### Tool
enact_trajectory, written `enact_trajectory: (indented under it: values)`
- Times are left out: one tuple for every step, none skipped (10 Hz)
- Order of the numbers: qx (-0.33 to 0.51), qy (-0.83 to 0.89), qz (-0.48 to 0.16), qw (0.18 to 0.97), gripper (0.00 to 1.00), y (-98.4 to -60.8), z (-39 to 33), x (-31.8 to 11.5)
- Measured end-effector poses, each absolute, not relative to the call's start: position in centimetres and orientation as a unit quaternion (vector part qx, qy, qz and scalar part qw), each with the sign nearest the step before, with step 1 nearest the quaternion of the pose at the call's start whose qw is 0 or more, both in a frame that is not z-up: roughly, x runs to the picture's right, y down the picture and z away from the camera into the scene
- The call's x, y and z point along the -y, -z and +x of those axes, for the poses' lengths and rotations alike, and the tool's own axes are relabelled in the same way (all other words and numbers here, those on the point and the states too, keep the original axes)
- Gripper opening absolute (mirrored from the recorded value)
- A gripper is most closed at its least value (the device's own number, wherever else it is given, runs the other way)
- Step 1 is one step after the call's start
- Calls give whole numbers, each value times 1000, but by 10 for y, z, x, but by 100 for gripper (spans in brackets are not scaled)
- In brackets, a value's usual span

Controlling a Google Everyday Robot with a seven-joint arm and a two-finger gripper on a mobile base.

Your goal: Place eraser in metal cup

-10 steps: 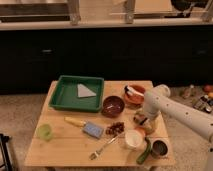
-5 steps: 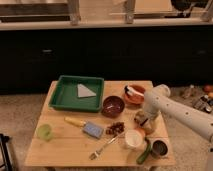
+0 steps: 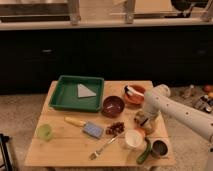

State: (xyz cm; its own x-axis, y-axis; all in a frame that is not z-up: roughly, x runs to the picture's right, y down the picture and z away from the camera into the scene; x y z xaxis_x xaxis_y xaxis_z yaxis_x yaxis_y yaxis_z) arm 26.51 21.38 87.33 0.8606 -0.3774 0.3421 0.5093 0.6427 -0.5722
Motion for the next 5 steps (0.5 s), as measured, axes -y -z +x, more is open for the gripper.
enact_trajectory:
  values:
    - [96, 245, -343, 902, 29, -873, 265, -212]
    - [95, 245, -343, 902, 21, -872, 266, -211]
    - [95, 245, -343, 902, 10, -869, 266, -208]
    - [95, 246, -344, 901, 2, -867, 266, -209]
    - [95, 246, -345, 901, 0, -866, 267, -209]
